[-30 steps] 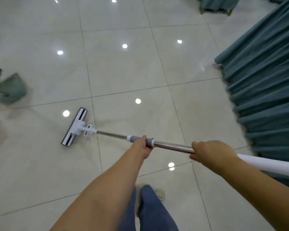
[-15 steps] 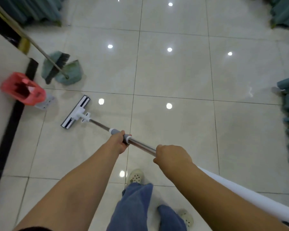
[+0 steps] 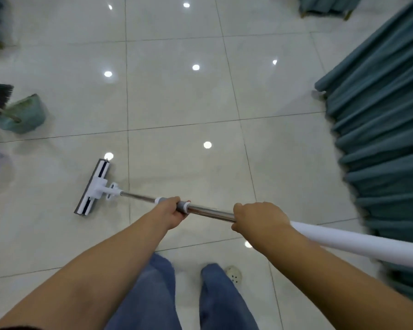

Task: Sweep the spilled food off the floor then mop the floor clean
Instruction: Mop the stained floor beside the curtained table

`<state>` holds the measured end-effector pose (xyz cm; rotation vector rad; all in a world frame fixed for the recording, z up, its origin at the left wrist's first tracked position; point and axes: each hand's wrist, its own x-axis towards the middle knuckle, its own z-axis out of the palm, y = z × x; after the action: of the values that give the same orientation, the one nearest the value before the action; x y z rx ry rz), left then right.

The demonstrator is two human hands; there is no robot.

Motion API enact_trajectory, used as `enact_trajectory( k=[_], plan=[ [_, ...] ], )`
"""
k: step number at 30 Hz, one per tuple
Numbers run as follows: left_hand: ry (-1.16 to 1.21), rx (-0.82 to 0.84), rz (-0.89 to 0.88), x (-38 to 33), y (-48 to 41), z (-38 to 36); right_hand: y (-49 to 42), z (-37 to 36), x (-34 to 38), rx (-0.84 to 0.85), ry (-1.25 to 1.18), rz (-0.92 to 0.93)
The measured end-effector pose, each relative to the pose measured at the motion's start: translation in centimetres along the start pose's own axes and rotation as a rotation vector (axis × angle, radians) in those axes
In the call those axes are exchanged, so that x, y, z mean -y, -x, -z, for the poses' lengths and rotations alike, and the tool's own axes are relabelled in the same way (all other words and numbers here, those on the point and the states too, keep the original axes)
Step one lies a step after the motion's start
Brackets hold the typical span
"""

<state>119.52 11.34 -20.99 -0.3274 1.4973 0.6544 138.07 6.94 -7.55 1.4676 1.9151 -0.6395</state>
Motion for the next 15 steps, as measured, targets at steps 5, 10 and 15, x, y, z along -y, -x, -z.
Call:
enact_trajectory(
  k=[5, 10, 15],
  plan=[
    [-0.006, 0.116, 0.149, 13.5, 5.0, -9.2, 9.6, -5.7, -13.3, -0.013, 0.098, -0.100],
    [0.000, 0.176, 0.273, 23.2, 10.9, -15.5, 18.3, -7.8, -21.5, 0.007, 0.228, -0.187],
    [-0.008, 0.208, 0.365, 26.6, 13.5, -17.1, 22.2, -6.7, -23.7, 0.079, 0.293, -0.281]
  ],
)
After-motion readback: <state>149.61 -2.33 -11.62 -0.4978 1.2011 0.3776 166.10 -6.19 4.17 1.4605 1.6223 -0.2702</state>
